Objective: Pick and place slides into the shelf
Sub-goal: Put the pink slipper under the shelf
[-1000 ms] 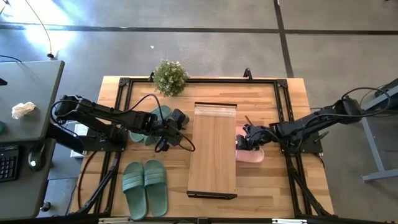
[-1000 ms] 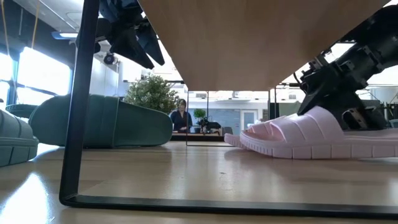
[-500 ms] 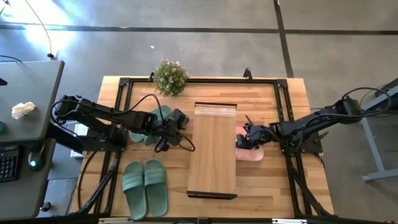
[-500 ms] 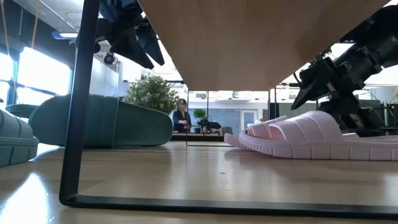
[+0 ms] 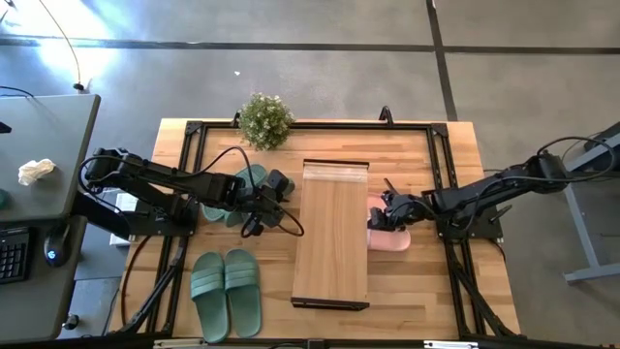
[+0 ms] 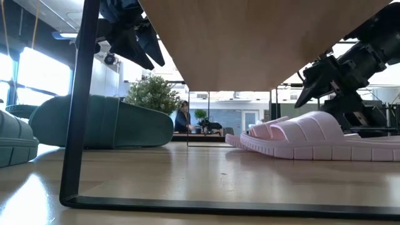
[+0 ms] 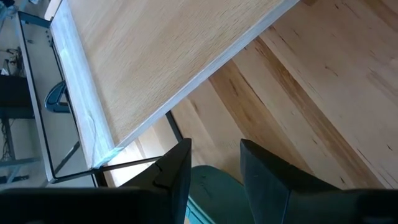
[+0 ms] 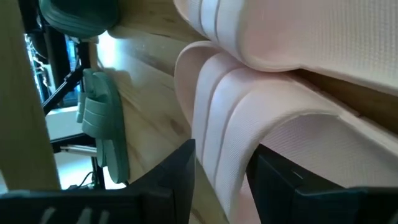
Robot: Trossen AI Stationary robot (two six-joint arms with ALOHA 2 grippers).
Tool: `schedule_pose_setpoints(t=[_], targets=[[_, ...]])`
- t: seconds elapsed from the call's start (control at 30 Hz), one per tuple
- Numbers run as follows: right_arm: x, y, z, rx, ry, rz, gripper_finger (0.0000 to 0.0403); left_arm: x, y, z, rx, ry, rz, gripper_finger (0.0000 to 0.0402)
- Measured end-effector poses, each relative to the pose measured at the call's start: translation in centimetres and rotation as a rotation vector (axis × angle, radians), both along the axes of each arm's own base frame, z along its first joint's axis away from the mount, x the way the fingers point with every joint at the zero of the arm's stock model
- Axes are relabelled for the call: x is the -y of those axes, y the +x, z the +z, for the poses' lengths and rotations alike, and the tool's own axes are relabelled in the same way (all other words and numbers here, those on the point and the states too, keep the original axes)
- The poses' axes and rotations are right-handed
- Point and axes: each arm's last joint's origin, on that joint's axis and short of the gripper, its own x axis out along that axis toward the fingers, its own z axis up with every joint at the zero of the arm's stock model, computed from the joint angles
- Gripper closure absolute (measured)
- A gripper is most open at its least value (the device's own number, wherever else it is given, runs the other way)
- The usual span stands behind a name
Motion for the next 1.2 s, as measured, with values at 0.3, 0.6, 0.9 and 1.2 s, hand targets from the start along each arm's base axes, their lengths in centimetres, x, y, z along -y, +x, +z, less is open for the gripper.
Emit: schedule_pose_setpoints(t=[0.3,0.6,0.9,1.2], targets=[[0.0,-0.3,-0.1,-0.021,-0.027,0.017,0.0277,0.0,0.0,0.0,0.0,0.001,-0.001,0.028],[0.2,-2.0,0.7,-0.07,-0.062,0.058,0.0277,0.0,0.0,0.0,0.001,0.0,0.0,0.028],[0.5,-4.0,2.3,-0.012,-0.126,0.1,0.0277,0.0,0.0,0.0,0.0,0.001,-0.001,0.028],[0.8,-6.3,2.7,-0.095,-0.239,0.225,0.0286,0.0,0.0,0.0,0.001,0.001,-0.002,0.028]])
